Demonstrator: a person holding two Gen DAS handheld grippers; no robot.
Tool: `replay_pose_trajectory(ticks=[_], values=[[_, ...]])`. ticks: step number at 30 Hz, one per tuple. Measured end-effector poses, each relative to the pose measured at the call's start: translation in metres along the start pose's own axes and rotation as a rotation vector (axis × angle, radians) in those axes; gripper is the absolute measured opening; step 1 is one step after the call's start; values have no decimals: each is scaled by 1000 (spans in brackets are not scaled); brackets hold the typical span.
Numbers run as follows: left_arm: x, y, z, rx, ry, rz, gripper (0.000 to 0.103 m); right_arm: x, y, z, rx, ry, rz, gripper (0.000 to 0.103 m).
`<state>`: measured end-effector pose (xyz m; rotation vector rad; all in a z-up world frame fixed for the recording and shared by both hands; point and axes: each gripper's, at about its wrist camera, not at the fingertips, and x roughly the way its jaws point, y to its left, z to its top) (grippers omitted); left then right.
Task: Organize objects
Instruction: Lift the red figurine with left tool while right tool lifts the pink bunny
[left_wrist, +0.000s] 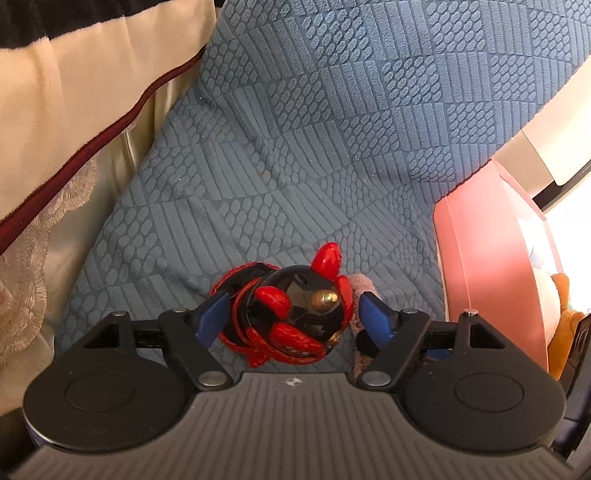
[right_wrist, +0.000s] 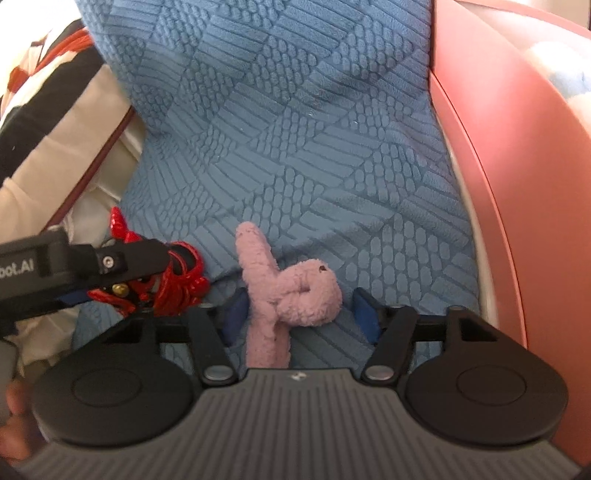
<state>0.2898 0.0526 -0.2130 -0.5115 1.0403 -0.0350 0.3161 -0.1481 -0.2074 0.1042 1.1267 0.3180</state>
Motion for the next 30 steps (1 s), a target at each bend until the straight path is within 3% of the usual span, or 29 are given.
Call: replay_pose_trajectory(ticks=[7,19,25,30], values=[[3,-3,-1,8,4,-13,81,-12,-4,4,21,-43,-18,47],[8,-17,-10,110,-1,55,80,-18,-11,11,30,-56,-50,47],[12,-20,-14,137,-19,110,70,-23,-8,9,11,-69,-66,47],[7,-18,-16,138,-27,93,70,-29,-10,4,-2,-65,-66,47]])
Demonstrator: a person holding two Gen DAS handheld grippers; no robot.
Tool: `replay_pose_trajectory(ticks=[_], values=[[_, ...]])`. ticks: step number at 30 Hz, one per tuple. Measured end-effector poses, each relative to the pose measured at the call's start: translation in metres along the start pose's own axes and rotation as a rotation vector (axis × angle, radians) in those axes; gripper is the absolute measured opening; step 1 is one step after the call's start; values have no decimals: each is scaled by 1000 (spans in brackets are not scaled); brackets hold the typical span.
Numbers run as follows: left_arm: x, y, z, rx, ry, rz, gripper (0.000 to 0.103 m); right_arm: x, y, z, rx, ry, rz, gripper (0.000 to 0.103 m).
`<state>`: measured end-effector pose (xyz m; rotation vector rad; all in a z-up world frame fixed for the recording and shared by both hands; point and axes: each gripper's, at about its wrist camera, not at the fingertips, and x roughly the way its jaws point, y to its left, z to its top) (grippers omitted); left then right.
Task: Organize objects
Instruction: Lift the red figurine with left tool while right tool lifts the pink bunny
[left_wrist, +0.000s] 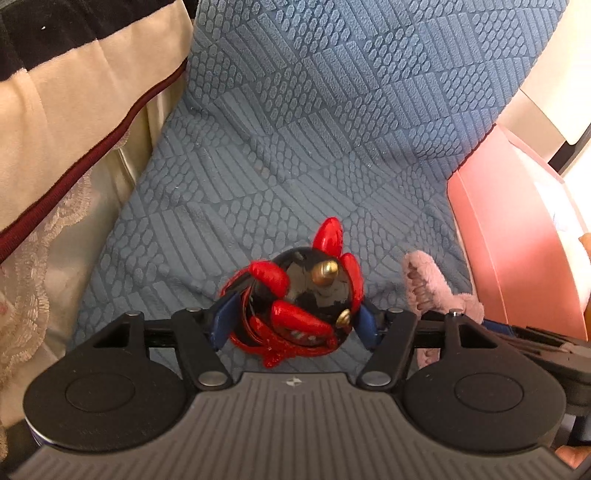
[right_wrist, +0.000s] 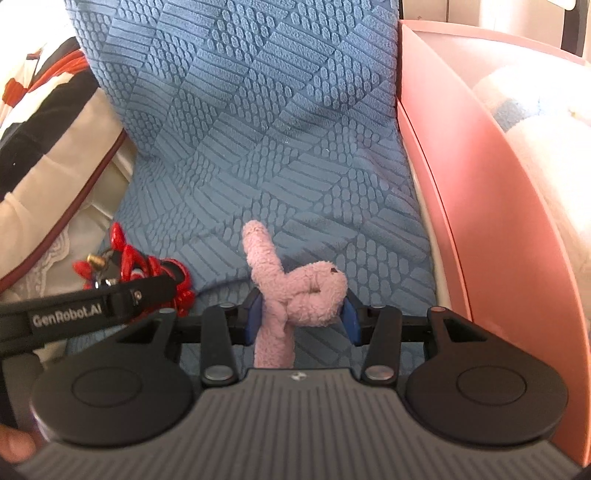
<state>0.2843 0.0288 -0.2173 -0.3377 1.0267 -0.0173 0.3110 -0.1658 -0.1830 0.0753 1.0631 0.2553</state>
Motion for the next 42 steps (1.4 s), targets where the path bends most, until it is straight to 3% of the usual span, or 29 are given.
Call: replay_pose_trajectory(ticks=[4,7,22,32,42], values=[[-9,-3,-1,18,-14,-17,69,-8,-5,-1,-6,-3,2,47],[-18,-4,0,2,-29,-33,62,-17,-11,0,-3,-7,-1,47],[-50,-23,-20,4,-61,-69,62,-51,-34,-21,10,-30,58,47],[-106,-46,-22,-36,-114,-108,62,-109,-38,-5,-25,-80,115,47],[-164,-86,8,-50,-166,-161,62,-170,-55,26,-27,-149,161,47]])
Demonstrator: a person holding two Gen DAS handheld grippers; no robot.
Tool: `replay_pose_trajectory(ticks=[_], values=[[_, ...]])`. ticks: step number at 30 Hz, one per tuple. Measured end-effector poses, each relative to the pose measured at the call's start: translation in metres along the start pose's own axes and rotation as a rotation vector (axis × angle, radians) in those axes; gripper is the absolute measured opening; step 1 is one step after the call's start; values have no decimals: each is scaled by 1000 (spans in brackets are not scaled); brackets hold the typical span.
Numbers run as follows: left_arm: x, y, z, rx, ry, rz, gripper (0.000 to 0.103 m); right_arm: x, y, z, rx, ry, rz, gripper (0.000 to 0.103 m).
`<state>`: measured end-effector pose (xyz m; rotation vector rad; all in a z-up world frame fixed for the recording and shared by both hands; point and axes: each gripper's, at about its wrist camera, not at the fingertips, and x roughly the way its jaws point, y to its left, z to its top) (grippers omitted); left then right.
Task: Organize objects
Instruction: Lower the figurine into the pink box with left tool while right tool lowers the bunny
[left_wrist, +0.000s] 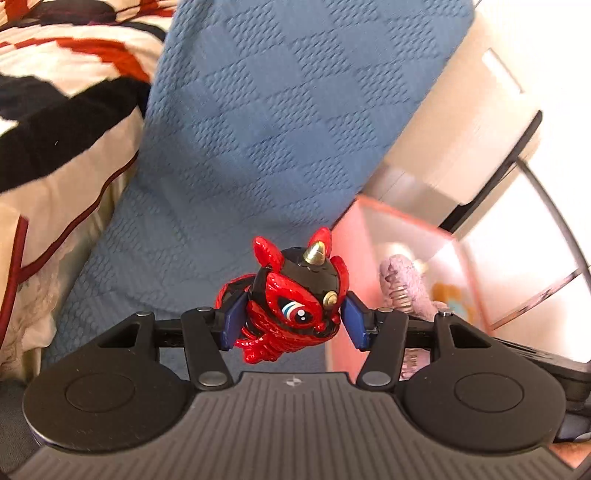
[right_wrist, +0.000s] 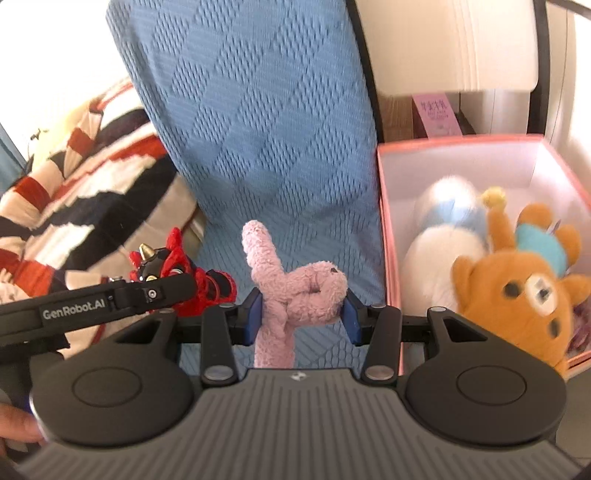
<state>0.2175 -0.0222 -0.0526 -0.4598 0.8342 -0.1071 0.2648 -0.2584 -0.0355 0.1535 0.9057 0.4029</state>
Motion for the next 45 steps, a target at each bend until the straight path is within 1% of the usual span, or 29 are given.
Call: replay_pose_trajectory(ticks=[5,10,18,24,29,35,39,42,45], values=[[-13,-36,16,29,-1,-11,62,-26,-11,22,1,-34,10,47],[-14,-72,30,62,-9,-41,62,-47,-27,42,5,-66,5,48],[-3,-130,43,107,-12,-101,62,-75,-60,61,37,-115,-23,47],[20,-171,48,155,9,-144,62,-87,-103,62,95,-135,-76,47],[49,-192,40,164,54,-168,61,-82,-141,55,145,-116,-137,47],[94,-204,29,167,121,-154,61,-60,-187,40,198,-70,-215,48],[121,-201,19,164,166,-132,62,-42,-215,30,226,-39,-272,48],[138,-197,15,153,195,-114,62,-28,-236,19,260,-6,-295,48],[151,-192,13,147,212,-98,62,-12,-249,11,269,19,-319,48]])
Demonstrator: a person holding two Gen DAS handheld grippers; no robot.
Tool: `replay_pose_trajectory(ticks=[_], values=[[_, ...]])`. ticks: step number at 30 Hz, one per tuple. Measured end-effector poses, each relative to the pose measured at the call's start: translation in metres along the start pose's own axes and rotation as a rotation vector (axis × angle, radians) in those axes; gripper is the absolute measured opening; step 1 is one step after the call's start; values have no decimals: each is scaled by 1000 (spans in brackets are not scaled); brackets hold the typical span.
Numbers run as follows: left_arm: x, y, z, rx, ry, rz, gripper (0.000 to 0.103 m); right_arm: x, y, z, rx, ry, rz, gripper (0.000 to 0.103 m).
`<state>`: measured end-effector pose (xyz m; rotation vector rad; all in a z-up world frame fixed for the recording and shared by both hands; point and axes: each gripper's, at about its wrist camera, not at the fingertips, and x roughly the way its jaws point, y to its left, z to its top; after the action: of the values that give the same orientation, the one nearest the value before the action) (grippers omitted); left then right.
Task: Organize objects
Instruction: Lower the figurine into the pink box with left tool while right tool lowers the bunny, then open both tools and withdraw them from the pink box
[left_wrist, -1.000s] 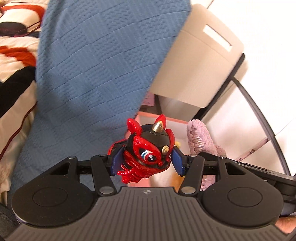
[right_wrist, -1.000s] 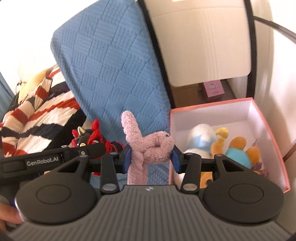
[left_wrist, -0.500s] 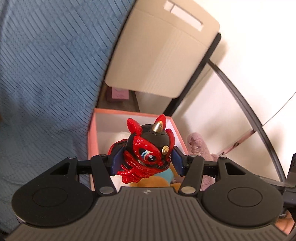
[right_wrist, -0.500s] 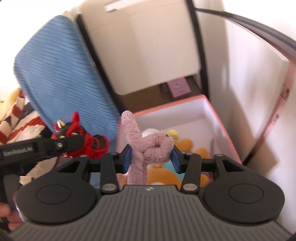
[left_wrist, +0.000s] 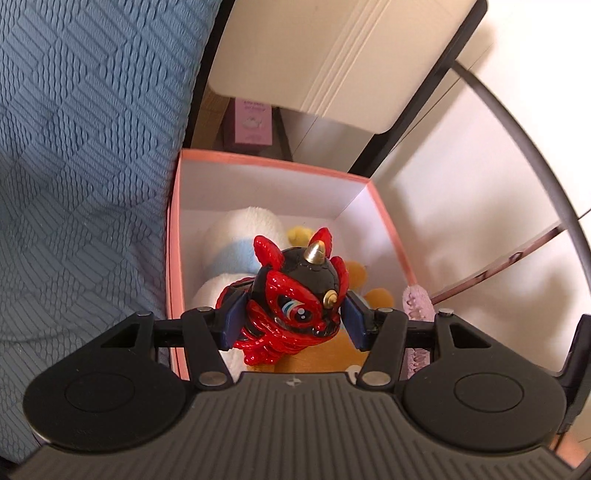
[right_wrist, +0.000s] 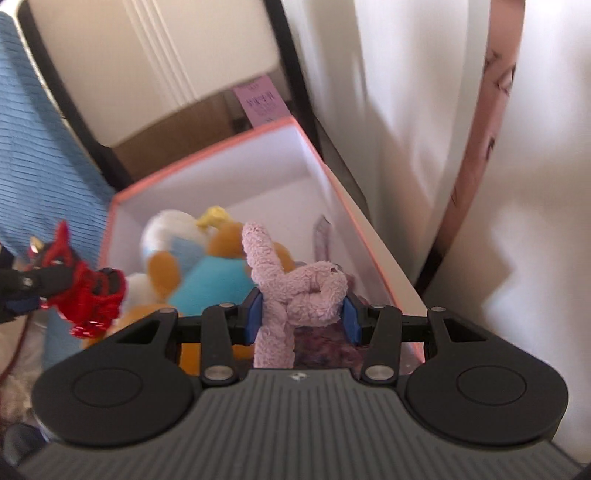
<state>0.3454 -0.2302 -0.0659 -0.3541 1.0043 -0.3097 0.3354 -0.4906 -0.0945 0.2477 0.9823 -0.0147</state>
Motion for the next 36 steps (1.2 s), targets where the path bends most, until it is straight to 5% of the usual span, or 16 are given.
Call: replay_pose_trajectory(ticks=[12,18,21,27,29,36], values=[[8,9,1,-5,8,12,66,44,-26,-21,36,84,-28,48],[-7,5,2,17,7,60,85,33,-30,-11,79,93,30,71],[-19,1,1,40,2,73,85,15,-26,-2,82,51,42,83],[-59,-6,0,62,-64,88,92,-43,-3,15,54,-61,82,85],[-75,-8,-1,69,-82,78,92,-66,6,18,54,-95,110,95],[-140,-17,-10,91,-164,57,92,-140,42,13,-4,-201,153,95]])
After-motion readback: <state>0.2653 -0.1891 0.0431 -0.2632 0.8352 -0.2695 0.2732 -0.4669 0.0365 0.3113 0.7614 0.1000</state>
